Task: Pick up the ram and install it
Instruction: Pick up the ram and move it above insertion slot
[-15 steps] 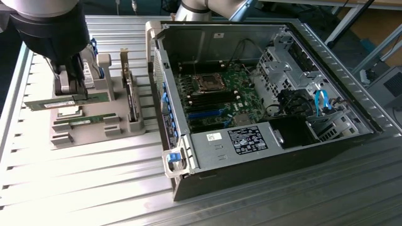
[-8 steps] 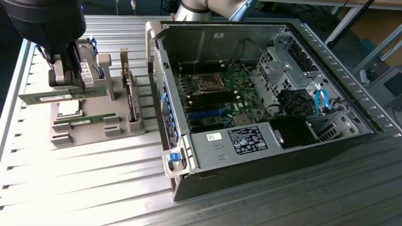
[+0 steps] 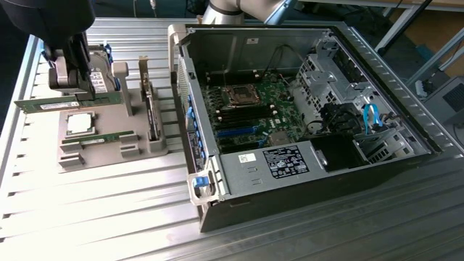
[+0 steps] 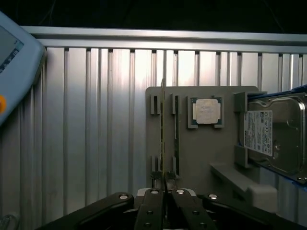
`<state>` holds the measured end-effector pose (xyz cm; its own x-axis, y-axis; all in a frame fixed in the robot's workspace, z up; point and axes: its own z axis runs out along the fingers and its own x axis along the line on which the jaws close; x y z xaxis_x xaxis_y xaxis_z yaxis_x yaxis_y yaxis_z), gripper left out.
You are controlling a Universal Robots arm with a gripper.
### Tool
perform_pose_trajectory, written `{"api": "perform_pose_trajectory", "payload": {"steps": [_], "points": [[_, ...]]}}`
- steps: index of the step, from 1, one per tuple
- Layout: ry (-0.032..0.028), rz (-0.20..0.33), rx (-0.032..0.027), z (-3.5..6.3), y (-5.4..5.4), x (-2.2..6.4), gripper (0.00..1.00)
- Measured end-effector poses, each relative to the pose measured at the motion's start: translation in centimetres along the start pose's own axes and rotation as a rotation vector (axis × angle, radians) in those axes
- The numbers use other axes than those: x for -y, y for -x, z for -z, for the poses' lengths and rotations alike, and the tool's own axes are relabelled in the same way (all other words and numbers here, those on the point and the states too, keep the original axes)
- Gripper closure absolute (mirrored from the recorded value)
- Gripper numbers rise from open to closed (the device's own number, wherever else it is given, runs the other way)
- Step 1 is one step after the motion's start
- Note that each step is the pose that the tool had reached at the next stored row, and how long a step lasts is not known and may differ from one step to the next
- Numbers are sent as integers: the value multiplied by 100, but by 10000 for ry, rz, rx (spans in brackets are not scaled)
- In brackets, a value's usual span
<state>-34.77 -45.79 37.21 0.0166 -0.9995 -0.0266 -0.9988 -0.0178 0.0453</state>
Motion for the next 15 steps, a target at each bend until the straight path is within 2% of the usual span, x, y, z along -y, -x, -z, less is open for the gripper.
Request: {"api": "perform_pose_trajectory", "payload": {"steps": [6, 15], "points": [[-1, -47, 2, 104, 3, -5, 87], [-3, -75, 5, 151, 4, -7, 87]]}}
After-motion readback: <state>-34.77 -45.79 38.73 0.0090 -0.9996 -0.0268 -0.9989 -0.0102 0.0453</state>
